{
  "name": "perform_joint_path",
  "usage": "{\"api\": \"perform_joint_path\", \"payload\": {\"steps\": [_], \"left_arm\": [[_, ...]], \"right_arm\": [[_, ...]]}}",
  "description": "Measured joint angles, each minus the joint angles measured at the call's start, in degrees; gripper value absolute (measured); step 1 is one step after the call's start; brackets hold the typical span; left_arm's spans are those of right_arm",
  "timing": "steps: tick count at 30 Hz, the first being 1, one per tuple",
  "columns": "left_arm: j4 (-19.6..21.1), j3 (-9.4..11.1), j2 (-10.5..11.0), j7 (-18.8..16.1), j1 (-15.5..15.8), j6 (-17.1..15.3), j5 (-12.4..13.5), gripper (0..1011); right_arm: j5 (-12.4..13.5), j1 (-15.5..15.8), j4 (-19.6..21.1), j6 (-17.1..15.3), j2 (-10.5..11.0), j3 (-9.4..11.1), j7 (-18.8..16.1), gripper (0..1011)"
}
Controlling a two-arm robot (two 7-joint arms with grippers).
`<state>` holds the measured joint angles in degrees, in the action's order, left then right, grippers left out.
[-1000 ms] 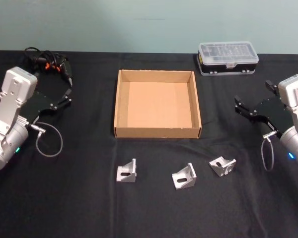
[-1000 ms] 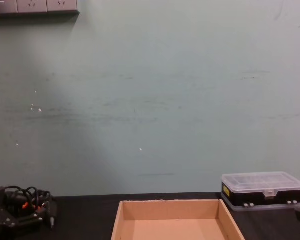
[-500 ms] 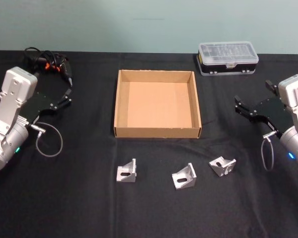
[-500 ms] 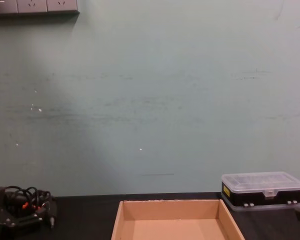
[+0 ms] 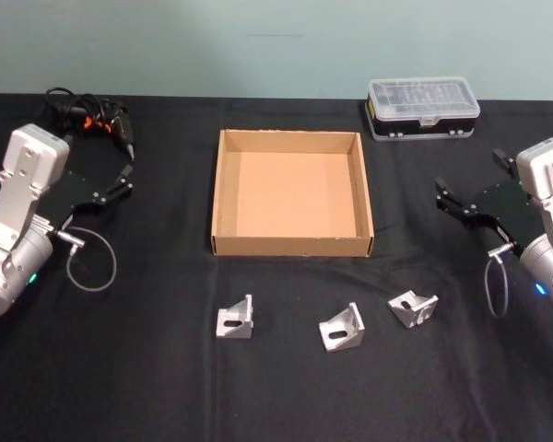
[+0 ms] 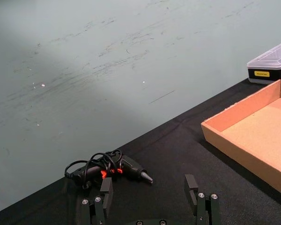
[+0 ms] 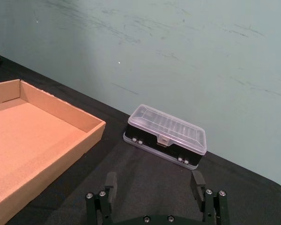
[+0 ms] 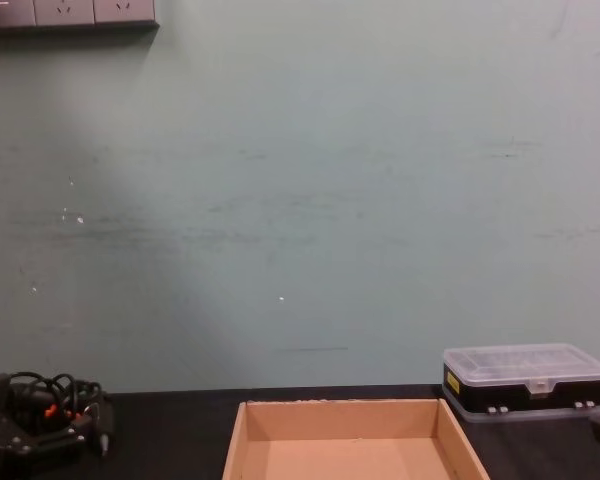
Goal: Use one hand to pick up the angle iron from the table and place it into the box.
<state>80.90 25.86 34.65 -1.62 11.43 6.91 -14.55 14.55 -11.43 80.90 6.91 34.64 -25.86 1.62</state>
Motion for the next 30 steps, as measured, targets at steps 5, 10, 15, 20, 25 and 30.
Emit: {"api": "perform_joint_path", "payload": {"steps": [5, 10, 15, 20, 25, 30], "left_arm": [[0.0, 0.0, 0.0, 0.0, 0.0, 0.0, 0.0, 1000], [0.0, 0.0, 0.0, 0.0, 0.0, 0.0, 0.0, 1000], [0.0, 0.0, 0.0, 0.0, 0.0, 0.0, 0.0, 1000], [0.0, 0.0, 0.0, 0.0, 0.0, 0.0, 0.0, 1000], [0.0, 0.0, 0.0, 0.0, 0.0, 0.0, 0.0, 1000], [0.0, 0.0, 0.0, 0.0, 0.0, 0.0, 0.0, 1000]], "right_arm": [[0.0, 0.0, 0.0, 0.0, 0.0, 0.0, 0.0, 1003], [0.8, 0.2, 0.5, 0.0, 0.0, 0.6, -1.2, 1003], [3.6, 2.1, 3.5, -0.3, 1.2, 2.5, -4.2, 1003], [6.7, 5.3, 7.2, -1.0, 3.5, 4.6, -7.5, 1003], [10.9, 12.0, 12.8, -1.4, 8.2, 8.0, -11.6, 1003], [13.6, 20.5, 18.1, -0.8, 13.5, 11.7, -14.6, 1003]]}}
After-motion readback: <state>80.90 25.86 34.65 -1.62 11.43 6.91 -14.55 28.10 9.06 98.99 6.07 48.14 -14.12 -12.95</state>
